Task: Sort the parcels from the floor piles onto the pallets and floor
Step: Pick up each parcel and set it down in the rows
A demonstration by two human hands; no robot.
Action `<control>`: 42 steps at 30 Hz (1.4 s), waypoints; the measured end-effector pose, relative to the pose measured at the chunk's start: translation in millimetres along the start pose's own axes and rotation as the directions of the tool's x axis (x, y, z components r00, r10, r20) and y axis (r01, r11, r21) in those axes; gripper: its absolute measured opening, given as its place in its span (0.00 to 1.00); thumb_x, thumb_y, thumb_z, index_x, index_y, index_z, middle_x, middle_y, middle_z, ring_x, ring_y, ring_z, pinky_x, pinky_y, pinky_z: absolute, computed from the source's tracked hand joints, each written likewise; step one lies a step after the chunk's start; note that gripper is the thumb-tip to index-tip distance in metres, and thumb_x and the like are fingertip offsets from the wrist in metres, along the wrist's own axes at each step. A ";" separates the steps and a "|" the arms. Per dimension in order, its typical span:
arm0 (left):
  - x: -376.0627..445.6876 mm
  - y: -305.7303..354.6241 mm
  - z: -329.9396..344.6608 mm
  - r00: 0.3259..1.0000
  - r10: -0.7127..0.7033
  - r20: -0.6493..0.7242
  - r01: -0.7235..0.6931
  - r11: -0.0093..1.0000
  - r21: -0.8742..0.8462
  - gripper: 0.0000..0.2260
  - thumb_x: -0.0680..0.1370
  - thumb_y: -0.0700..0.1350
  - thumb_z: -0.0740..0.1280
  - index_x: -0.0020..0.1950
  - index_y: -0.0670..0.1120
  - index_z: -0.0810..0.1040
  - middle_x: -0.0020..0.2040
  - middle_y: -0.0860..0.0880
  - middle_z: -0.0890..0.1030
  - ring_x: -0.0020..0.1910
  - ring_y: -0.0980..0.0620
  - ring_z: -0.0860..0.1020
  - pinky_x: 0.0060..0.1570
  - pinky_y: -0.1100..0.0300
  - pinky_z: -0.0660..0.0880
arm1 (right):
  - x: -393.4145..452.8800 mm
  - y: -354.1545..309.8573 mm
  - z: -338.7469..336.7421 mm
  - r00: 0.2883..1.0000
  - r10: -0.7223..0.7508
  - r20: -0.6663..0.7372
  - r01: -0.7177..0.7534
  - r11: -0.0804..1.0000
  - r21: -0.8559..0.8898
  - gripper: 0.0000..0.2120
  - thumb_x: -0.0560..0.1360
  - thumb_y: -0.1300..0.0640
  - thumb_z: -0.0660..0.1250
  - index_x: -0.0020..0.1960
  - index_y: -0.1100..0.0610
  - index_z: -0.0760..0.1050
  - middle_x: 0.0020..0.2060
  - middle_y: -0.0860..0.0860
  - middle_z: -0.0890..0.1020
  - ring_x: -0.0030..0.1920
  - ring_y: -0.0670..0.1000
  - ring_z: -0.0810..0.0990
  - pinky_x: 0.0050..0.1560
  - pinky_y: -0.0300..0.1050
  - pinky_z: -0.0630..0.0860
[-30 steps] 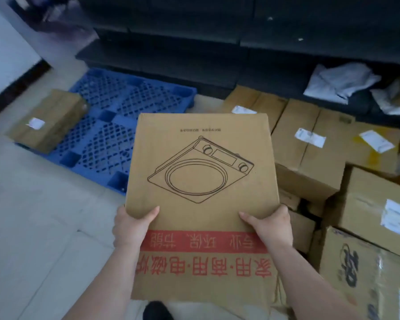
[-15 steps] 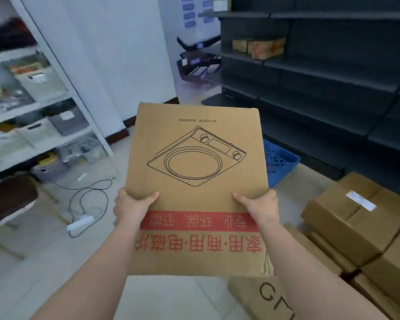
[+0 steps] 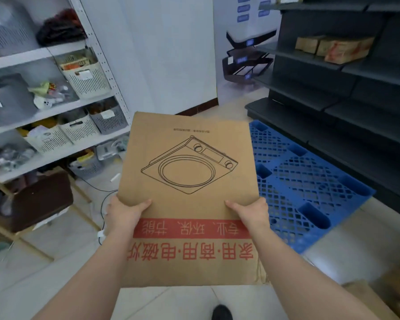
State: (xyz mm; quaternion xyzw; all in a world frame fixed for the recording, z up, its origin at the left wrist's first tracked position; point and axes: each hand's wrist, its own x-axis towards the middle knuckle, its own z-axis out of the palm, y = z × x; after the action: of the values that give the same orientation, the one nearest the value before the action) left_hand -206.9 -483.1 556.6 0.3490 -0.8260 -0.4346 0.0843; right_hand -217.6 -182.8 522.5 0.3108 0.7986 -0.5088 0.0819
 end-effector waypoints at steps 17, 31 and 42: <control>347.7 131.1 155.6 0.967 0.068 0.245 -0.109 0.982 0.157 0.44 0.57 0.63 0.78 0.66 0.47 0.68 0.62 0.43 0.76 0.62 0.39 0.74 0.60 0.40 0.72 | 230.8 -174.6 141.6 0.966 0.194 -0.171 -0.189 0.981 0.044 0.51 0.59 0.36 0.77 0.69 0.61 0.58 0.68 0.56 0.67 0.67 0.59 0.69 0.62 0.60 0.71; 461.1 222.4 433.1 0.689 0.094 0.719 -0.381 0.890 0.249 0.41 0.65 0.57 0.77 0.71 0.45 0.63 0.67 0.44 0.72 0.65 0.41 0.71 0.63 0.45 0.70 | 402.6 -155.7 150.3 0.689 0.609 -0.394 -0.525 0.793 0.309 0.52 0.57 0.37 0.79 0.69 0.62 0.59 0.65 0.58 0.69 0.65 0.60 0.71 0.60 0.61 0.72; 520.3 161.3 668.4 0.470 -0.139 0.872 -0.477 0.791 0.384 0.47 0.63 0.57 0.78 0.75 0.45 0.58 0.70 0.46 0.70 0.68 0.43 0.70 0.66 0.45 0.69 | 565.3 -57.0 187.6 0.472 0.770 -0.428 -0.716 0.619 0.324 0.50 0.59 0.40 0.79 0.69 0.63 0.59 0.63 0.59 0.70 0.63 0.62 0.71 0.59 0.60 0.72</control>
State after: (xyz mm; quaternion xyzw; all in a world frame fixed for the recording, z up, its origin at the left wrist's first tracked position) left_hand -970.1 -319.6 190.2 -0.0006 -0.8736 -0.2626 -0.4096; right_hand -733.9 -127.8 225.3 0.7566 0.5465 -0.3546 0.0556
